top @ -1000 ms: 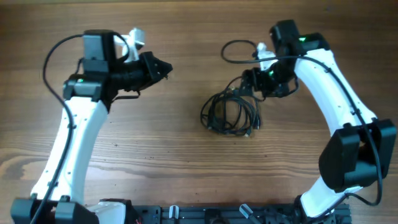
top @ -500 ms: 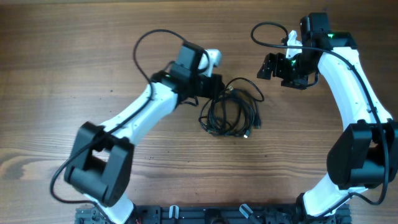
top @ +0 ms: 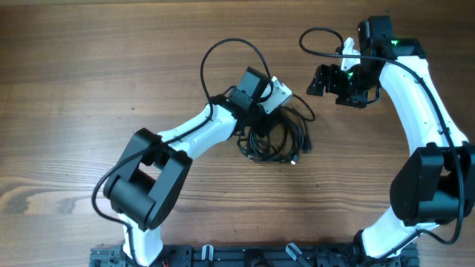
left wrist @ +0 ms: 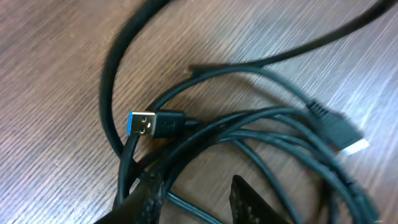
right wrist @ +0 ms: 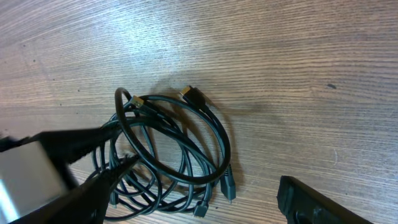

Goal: Untangle cables

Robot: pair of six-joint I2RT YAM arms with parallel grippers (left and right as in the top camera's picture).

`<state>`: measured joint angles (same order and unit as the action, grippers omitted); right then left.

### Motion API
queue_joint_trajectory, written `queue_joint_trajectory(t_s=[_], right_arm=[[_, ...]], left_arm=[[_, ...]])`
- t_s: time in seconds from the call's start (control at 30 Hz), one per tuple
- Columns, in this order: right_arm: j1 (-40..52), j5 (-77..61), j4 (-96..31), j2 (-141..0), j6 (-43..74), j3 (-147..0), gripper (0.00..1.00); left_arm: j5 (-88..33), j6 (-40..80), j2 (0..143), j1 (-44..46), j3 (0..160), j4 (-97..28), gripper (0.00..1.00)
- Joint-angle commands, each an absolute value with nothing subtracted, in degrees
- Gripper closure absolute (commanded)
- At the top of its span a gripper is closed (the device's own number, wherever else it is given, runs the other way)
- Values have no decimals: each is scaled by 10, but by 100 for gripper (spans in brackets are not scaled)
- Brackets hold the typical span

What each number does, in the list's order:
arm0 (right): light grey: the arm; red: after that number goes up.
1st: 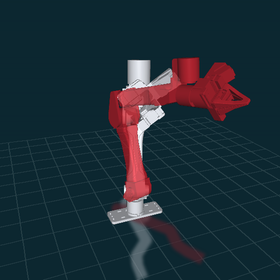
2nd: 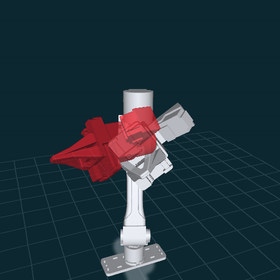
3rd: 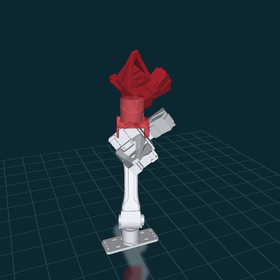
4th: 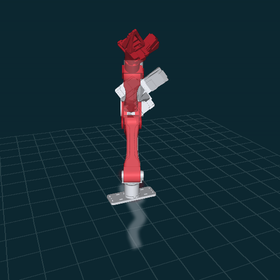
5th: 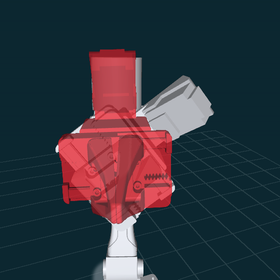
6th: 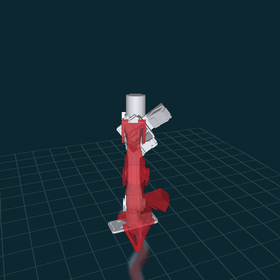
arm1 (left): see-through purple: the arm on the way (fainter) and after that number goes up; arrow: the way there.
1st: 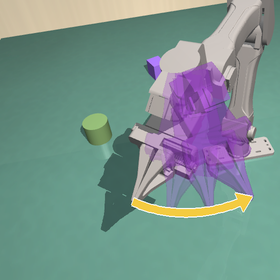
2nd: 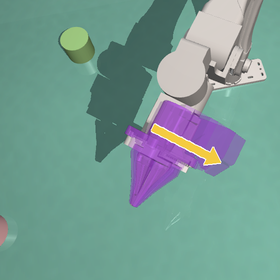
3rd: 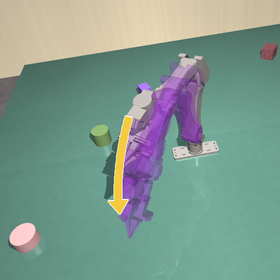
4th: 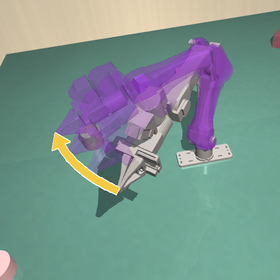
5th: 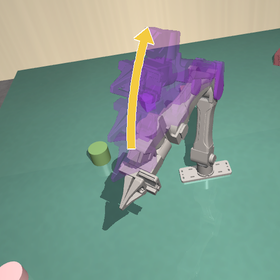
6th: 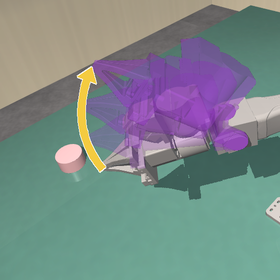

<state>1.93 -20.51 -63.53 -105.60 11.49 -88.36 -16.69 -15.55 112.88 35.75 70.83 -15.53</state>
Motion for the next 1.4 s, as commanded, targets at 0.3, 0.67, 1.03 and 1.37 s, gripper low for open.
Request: queue_joint_trajectory(t_s=[0.3, 0.67, 1.03, 1.37], right_arm=[[21, -201, -648, -1055, 106, -888, 12], [21, -201, -643, -1055, 107, -888, 12], [22, -201, -641, -1055, 107, -888, 12], [22, -288, -646, -1055, 51, -888, 14]], left_arm=[[-93, -254, 1187, 360, 715, -104, 54], [30, -283, 1177, 359, 715, -75, 21], [-3, -280, 1182, 359, 715, -136, 96], [9, 51, 1055, 348, 717, -146, 96]])
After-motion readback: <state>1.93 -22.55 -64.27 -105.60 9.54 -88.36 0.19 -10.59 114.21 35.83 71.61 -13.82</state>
